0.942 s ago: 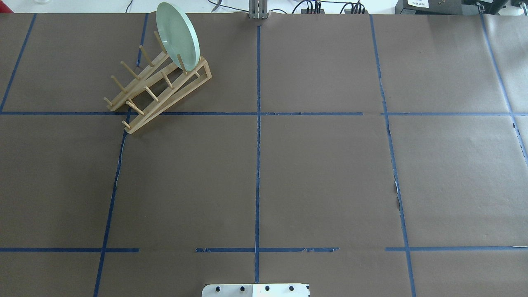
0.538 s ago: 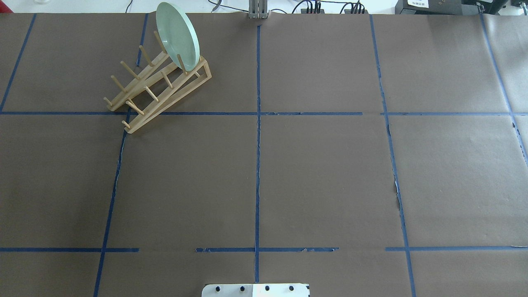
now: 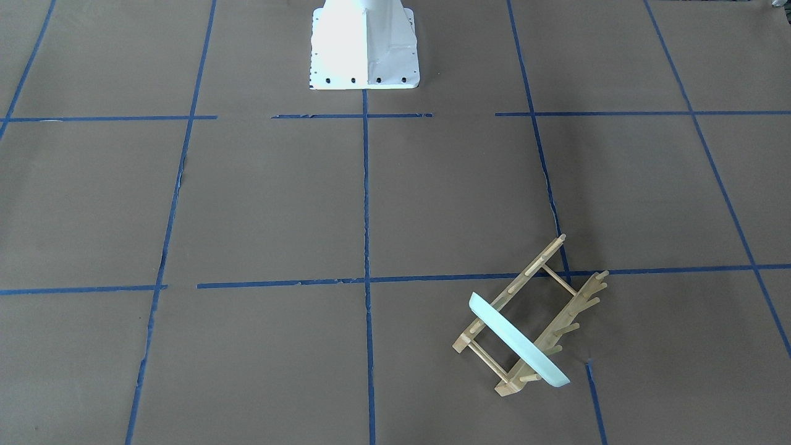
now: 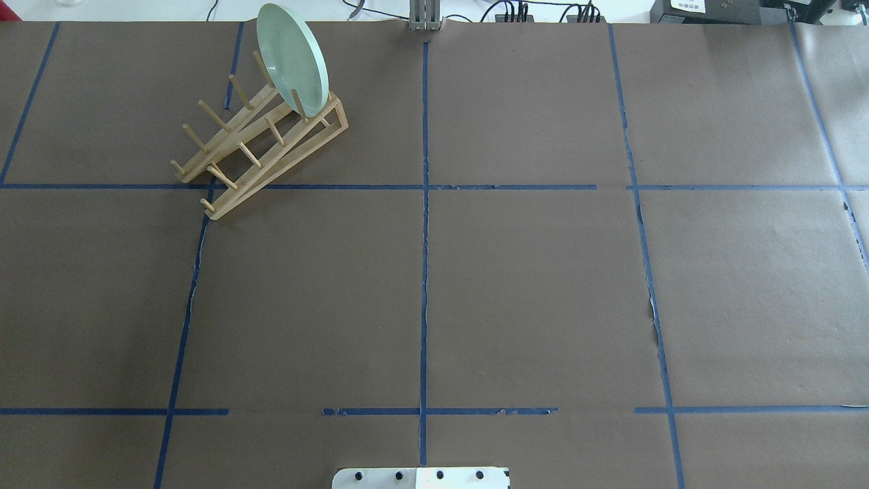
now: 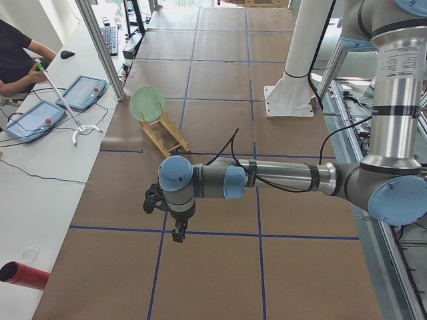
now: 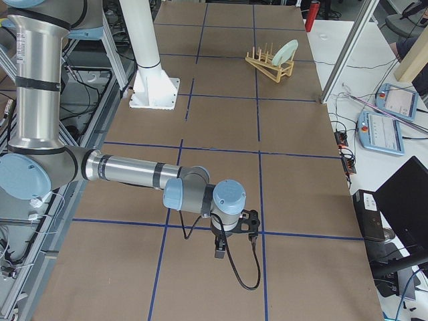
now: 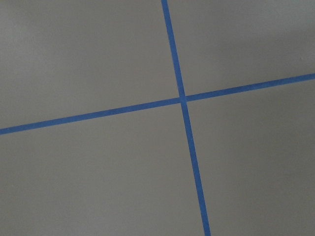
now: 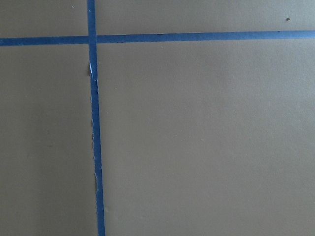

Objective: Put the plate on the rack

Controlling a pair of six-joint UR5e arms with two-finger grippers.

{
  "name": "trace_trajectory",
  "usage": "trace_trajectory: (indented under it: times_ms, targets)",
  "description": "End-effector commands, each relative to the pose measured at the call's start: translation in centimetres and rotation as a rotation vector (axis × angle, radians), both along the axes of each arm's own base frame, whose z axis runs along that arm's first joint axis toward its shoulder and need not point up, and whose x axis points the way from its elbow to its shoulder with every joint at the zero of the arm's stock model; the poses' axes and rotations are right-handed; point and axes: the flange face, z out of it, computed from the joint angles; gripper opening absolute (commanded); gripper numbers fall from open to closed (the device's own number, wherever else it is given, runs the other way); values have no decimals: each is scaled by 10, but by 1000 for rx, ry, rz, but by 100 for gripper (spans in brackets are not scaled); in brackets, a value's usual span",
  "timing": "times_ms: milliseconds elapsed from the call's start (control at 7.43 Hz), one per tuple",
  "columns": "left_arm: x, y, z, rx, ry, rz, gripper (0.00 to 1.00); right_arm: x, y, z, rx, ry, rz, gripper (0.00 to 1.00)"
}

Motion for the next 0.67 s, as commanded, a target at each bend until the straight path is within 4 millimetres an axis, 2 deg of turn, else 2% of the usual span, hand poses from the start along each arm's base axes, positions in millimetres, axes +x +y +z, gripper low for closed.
trace_trajectory:
  times_ms: [0,538]
  targets:
    - [-2,6,6,-108,10,-7,100,0,0,0,1,0,0,100]
    - [-5,10,-19,12,3,44,100,0,0,0,-1,0,0,100]
